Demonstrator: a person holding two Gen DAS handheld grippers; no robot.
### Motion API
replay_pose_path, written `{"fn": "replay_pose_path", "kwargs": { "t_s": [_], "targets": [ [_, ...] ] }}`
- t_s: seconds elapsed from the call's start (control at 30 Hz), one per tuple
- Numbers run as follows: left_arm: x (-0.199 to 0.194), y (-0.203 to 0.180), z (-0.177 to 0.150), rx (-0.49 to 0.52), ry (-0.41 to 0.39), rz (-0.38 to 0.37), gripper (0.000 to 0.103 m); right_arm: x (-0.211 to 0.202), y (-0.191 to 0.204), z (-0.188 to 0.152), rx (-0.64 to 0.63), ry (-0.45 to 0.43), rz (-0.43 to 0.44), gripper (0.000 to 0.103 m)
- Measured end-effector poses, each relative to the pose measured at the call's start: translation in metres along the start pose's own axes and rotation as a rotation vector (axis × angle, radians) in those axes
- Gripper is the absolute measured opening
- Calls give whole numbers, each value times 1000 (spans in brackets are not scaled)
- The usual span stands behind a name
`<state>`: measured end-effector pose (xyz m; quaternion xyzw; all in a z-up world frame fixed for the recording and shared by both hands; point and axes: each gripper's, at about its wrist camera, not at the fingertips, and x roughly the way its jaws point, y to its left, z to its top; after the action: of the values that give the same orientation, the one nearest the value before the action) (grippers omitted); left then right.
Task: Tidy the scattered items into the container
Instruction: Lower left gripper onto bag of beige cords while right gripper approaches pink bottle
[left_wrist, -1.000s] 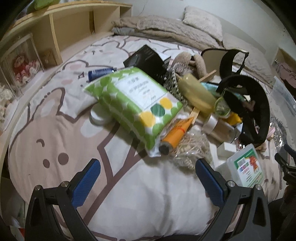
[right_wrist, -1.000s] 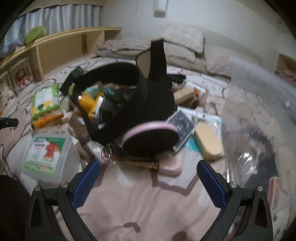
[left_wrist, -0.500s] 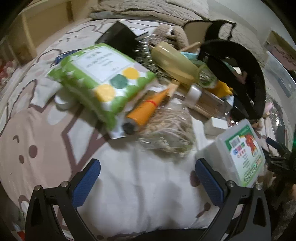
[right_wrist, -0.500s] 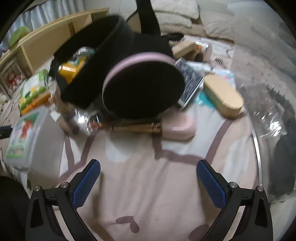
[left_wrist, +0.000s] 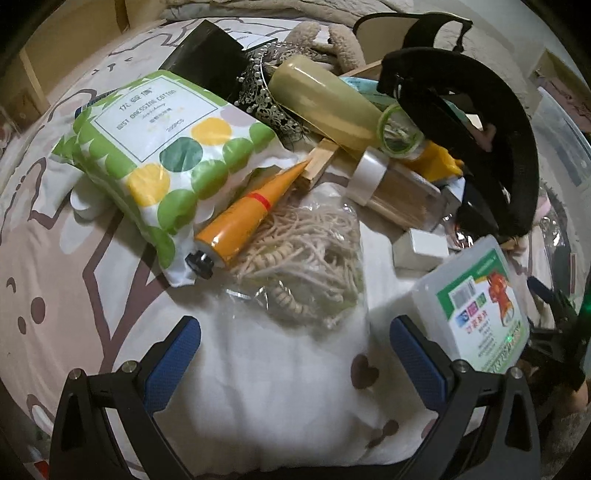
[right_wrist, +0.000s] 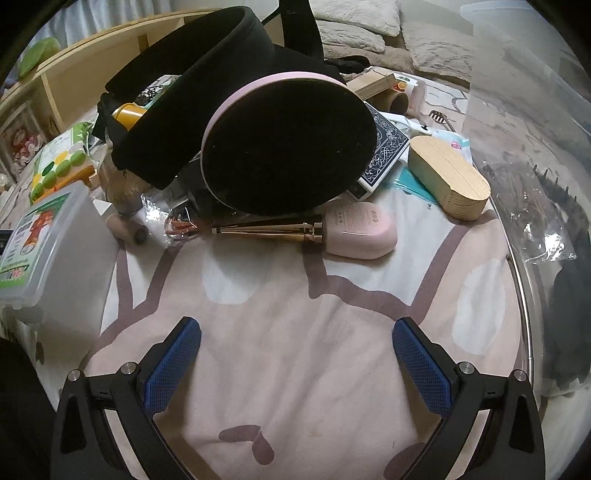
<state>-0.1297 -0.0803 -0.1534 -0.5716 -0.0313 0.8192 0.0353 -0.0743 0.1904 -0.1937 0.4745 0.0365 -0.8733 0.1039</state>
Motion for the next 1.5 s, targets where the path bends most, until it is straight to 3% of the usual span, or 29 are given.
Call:
{"fn": "replay_pose_path", "kwargs": {
  "t_s": [0.2, 0.43, 0.8, 0.93, 1.0, 1.07, 1.2, 1.5],
  "targets": [
    [12, -6, 11, -7, 15, 1, 103, 1, -1, -1, 5, -6, 2, 103],
    [26, 7, 16, -123, -2, -64, 103, 0, -2, -1, 18, -10, 11, 103],
    [20, 23, -1, -286, -164, -59, 103, -3, -18, 3, 104, -48, 71, 103],
    [13, 29, -5, -319, -194, -27, 103, -5, -21, 5, 120, -70, 78, 103],
    [13, 38, -7, -353, -197, -48, 103, -4, -22, 8, 126, -79, 71, 103],
    [13, 41, -6, -361, -193, -54, 103, -3, -22, 12, 131, -88, 65, 103],
    [21, 12, -12, -327, -186, 15, 103, 5, -21, 25, 135, -91, 76, 103],
    [20, 16, -21, -335, -202, -1, 102, 26, -8, 38, 117, -90, 2, 103]
  ]
}}
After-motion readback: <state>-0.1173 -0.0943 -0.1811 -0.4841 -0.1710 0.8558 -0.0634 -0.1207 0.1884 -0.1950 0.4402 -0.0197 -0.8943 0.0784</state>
